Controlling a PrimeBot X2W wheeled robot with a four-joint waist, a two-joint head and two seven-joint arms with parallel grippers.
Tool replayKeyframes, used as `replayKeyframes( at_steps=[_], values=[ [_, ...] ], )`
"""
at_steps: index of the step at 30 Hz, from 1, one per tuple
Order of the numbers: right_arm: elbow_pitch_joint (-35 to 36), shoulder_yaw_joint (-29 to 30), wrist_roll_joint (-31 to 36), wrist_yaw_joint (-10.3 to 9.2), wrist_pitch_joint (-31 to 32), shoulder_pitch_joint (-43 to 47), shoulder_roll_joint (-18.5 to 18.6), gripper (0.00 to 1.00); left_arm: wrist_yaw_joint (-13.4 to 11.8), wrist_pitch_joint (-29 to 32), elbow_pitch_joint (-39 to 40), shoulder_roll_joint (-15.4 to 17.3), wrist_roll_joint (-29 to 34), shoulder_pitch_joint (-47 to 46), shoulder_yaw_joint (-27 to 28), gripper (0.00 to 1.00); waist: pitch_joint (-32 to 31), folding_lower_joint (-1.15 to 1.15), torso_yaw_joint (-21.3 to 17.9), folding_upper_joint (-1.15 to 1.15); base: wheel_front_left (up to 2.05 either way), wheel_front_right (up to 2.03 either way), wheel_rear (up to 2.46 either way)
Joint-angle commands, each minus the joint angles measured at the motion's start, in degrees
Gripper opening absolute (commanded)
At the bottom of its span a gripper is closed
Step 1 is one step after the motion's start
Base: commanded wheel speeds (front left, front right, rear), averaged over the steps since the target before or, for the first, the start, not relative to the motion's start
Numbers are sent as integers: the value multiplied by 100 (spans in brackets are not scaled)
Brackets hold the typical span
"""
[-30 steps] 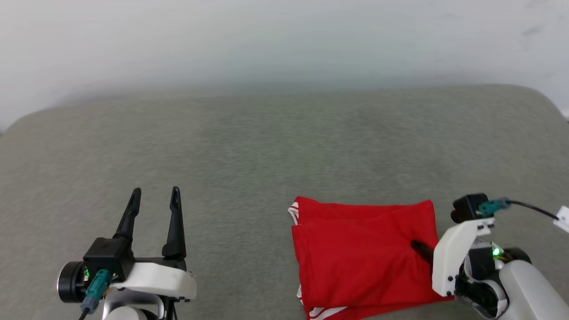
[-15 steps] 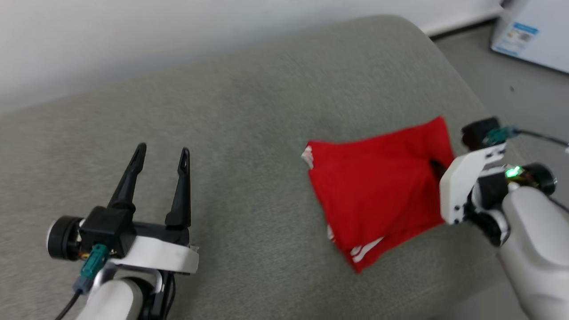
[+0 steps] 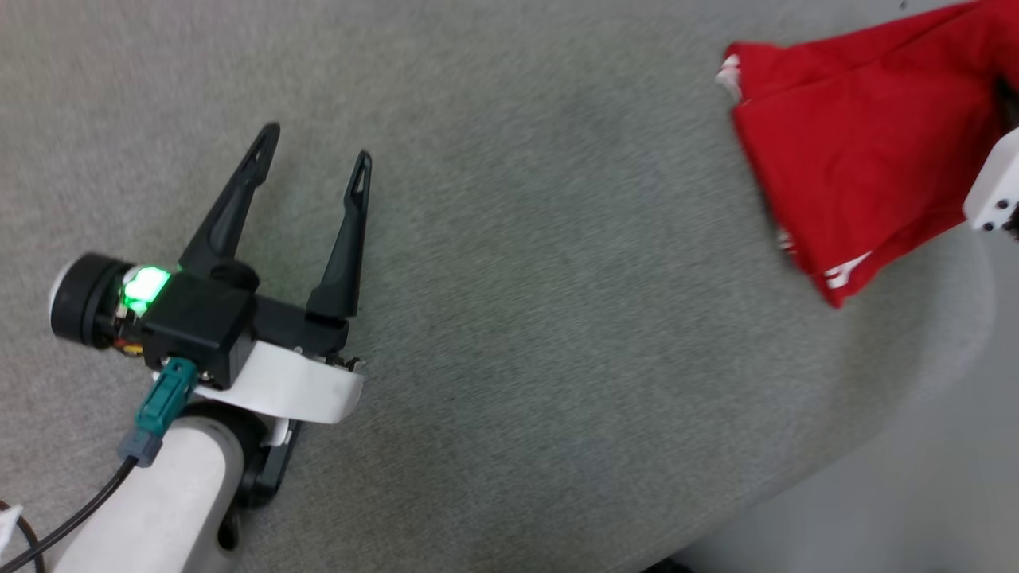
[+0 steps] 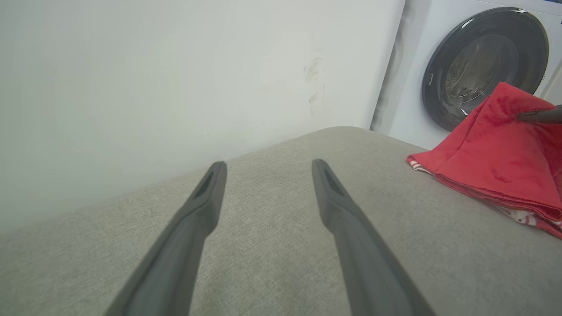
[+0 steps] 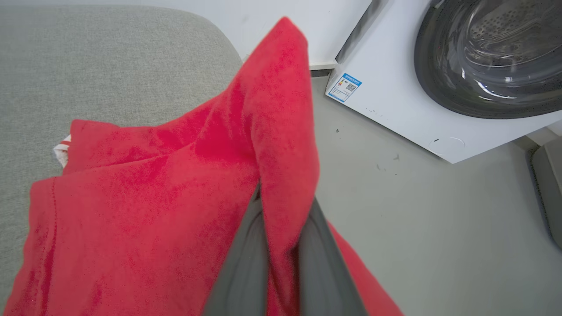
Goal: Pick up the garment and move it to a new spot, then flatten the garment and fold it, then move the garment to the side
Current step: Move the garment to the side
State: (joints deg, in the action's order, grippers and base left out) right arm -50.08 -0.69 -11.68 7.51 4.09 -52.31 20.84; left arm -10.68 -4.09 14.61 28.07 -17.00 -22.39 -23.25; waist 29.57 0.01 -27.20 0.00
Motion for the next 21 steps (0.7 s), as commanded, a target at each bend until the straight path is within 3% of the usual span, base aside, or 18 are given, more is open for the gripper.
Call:
replayKeyframes(
  at_steps=[1, 7, 8, 9, 10, 21],
  values=[
    [-127, 139, 152, -4, -121, -177, -16, 0, 42, 36, 60, 58, 74, -163, -12, 100, 456, -1, 191, 0, 0, 0, 0],
    [-657, 754, 555, -4, -493, -525, -174, 0, 199, 238, 205, 140, 230, -554, -144, 100, 793, -1, 303, 0, 0, 0, 0],
    [-755, 859, 642, -4, -546, -544, -189, 12, 202, 266, 206, 136, 232, -605, -156, 100, 813, -1, 307, 0, 0, 0, 0],
    [-866, 964, 720, -4, -581, -553, -208, 42, 209, 271, 201, 132, 237, -646, -164, 100, 821, -1, 310, 0, 0, 0, 0],
    [-989, 1095, 813, -5, -578, -543, -221, 100, 216, 279, 196, 124, 246, -667, -178, 100, 822, -1, 312, 0, 0, 0, 0],
    [-1408, 2104, 1679, -5, -1024, -175, -297, 100, 83, -133, -242, -114, -8, -270, -192, 100, 16, -1, 336, 0, 0, 0, 0]
  ],
)
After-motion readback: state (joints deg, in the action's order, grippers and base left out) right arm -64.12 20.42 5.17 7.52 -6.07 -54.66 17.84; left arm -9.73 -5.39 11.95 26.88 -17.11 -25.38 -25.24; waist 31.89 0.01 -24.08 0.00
